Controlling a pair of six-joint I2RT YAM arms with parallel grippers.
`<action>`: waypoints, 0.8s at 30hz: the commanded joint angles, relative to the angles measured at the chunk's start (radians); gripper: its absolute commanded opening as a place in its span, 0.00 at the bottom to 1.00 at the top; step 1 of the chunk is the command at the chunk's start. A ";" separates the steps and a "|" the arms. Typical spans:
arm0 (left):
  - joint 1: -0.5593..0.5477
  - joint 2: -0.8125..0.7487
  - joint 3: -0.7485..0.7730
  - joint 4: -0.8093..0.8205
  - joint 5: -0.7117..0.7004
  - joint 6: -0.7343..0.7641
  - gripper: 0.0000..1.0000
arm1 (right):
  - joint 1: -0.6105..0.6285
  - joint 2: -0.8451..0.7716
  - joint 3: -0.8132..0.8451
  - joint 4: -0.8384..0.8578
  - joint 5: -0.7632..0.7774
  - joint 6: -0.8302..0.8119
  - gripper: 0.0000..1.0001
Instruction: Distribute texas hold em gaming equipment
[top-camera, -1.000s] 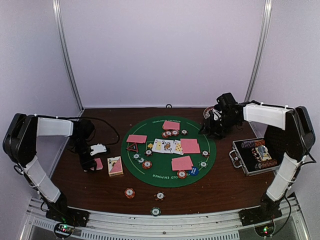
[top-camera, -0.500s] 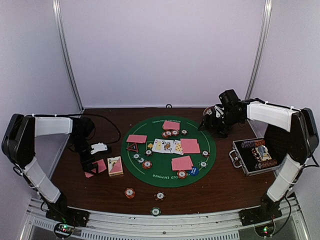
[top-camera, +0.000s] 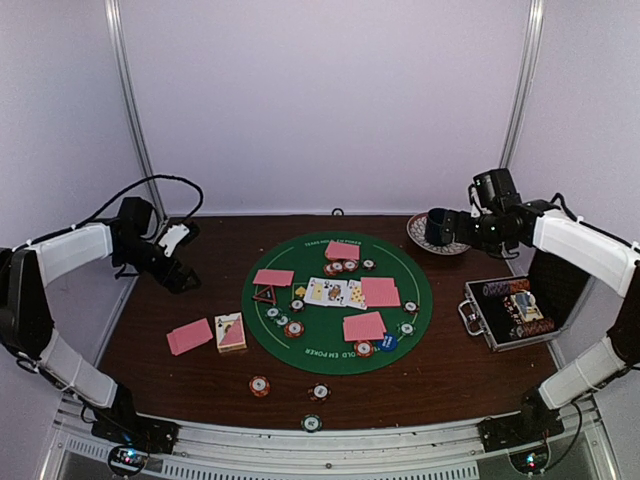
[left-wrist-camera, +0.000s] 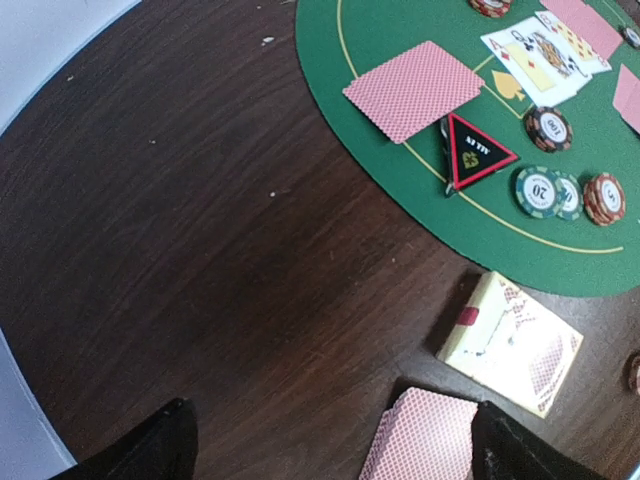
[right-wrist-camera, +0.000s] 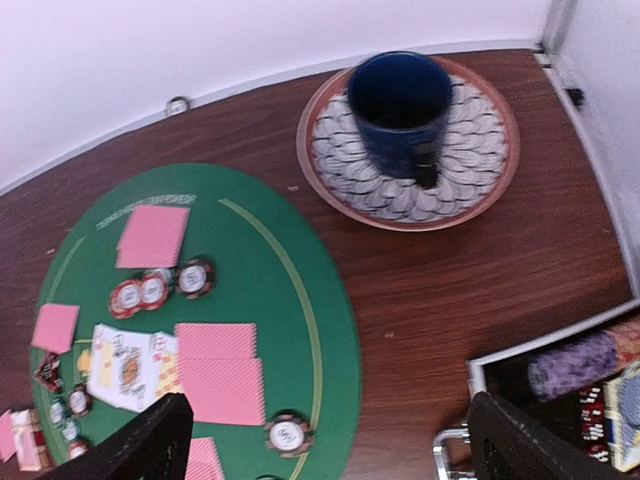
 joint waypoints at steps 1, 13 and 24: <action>0.050 -0.031 -0.138 0.343 0.101 -0.196 0.98 | -0.026 -0.066 -0.186 0.248 0.346 -0.113 1.00; 0.095 0.033 -0.401 0.908 -0.007 -0.316 0.98 | -0.139 -0.024 -0.589 0.926 0.700 -0.396 0.99; 0.095 0.106 -0.464 1.091 0.010 -0.355 0.98 | -0.191 0.066 -0.822 1.453 0.472 -0.469 0.99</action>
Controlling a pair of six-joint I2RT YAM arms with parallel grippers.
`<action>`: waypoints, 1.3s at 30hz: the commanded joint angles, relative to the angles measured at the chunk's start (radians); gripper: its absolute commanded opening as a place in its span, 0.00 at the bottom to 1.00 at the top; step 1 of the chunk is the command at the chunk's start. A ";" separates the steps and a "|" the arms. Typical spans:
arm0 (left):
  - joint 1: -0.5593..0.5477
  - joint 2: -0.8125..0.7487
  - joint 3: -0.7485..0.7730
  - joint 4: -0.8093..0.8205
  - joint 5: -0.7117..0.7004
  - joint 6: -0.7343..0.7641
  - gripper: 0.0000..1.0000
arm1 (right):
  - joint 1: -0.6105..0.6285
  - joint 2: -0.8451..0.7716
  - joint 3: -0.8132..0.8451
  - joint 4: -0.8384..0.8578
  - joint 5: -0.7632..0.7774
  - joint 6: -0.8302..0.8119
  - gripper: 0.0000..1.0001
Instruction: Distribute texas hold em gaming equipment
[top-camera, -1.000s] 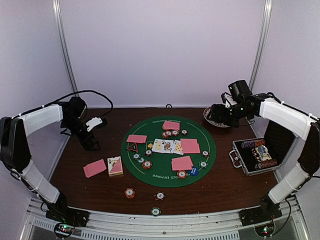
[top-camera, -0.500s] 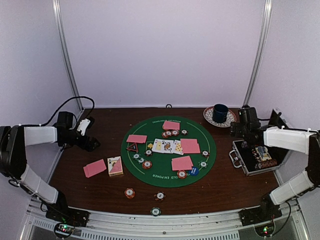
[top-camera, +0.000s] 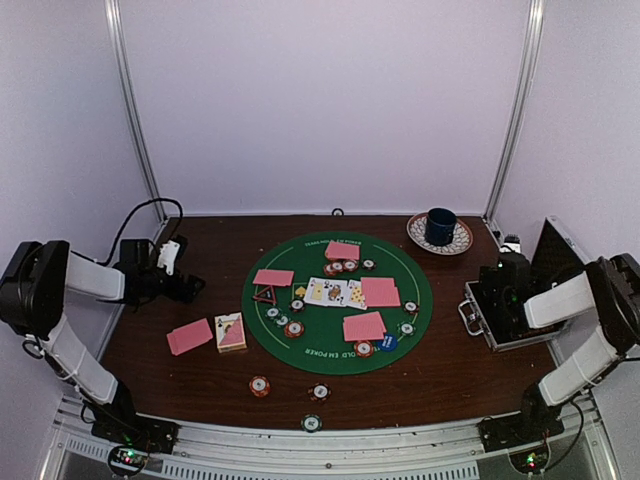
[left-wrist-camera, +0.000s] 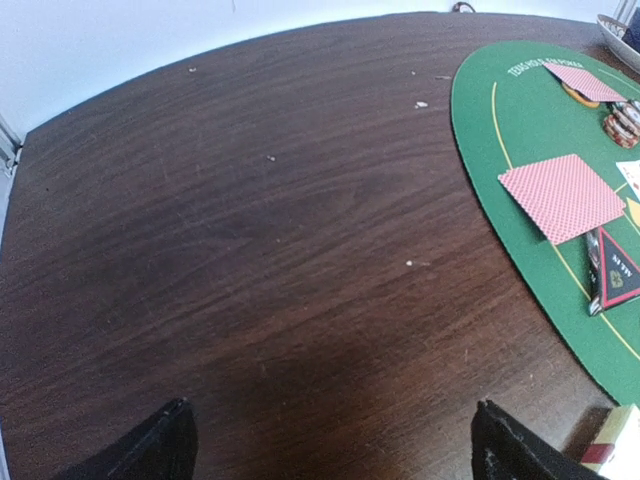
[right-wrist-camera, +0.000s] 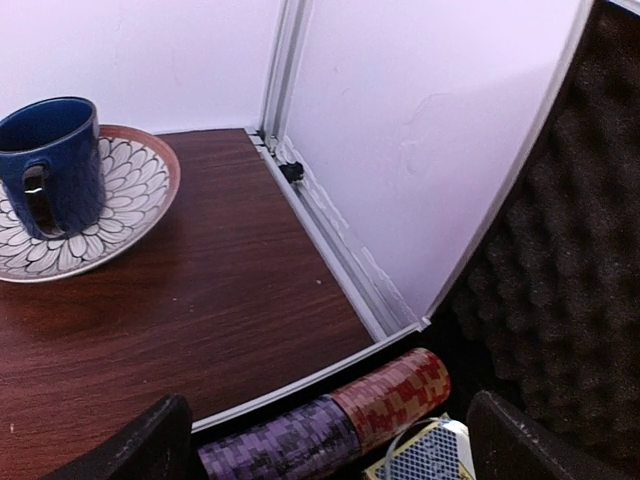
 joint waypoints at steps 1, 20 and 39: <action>0.007 -0.008 -0.031 0.150 -0.017 -0.037 0.98 | -0.007 0.040 -0.011 0.233 -0.139 -0.073 0.99; 0.022 -0.029 -0.278 0.581 -0.170 -0.122 0.98 | -0.022 0.111 -0.039 0.349 -0.212 -0.085 1.00; 0.021 -0.024 -0.285 0.613 -0.169 -0.124 0.98 | -0.035 0.112 -0.041 0.353 -0.239 -0.088 0.99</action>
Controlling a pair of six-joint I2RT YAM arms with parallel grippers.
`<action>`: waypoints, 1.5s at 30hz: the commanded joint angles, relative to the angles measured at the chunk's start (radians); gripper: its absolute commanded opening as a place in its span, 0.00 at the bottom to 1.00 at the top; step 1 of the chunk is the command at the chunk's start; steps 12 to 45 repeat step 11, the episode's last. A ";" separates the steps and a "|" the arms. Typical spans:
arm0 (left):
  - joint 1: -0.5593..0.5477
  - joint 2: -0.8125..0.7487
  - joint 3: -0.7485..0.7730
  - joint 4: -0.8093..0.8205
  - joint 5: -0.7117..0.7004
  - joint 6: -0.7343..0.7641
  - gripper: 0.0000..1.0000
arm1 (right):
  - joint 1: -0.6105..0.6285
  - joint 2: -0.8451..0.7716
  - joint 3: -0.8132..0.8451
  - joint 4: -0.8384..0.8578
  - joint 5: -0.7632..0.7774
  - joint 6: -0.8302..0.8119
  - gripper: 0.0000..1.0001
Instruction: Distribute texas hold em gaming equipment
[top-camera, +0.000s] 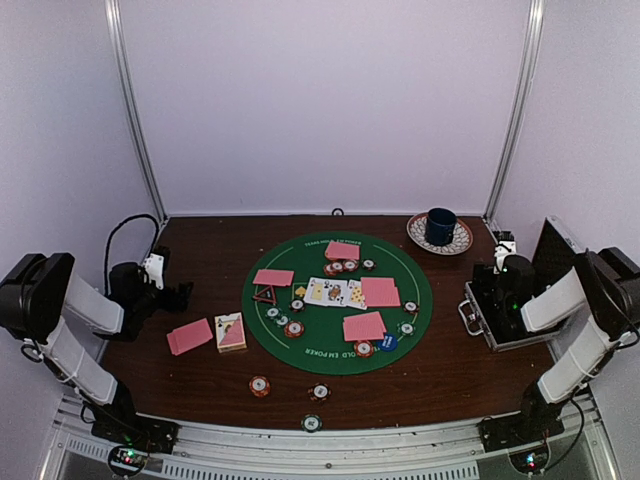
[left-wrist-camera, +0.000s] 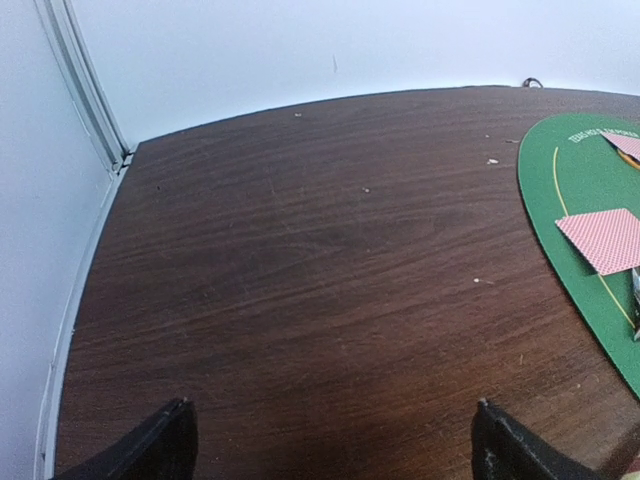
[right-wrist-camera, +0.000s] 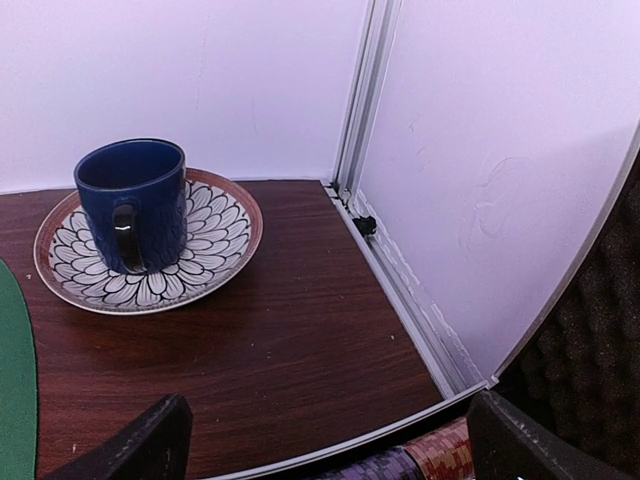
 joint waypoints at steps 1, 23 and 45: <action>0.006 0.002 0.013 0.058 -0.008 -0.009 0.97 | -0.006 0.001 0.013 0.009 -0.008 0.000 0.99; 0.007 0.003 0.013 0.059 -0.008 -0.009 0.98 | -0.010 -0.003 0.015 0.000 -0.018 0.005 1.00; 0.007 0.003 0.013 0.059 -0.008 -0.009 0.98 | -0.010 -0.003 0.015 0.000 -0.018 0.005 1.00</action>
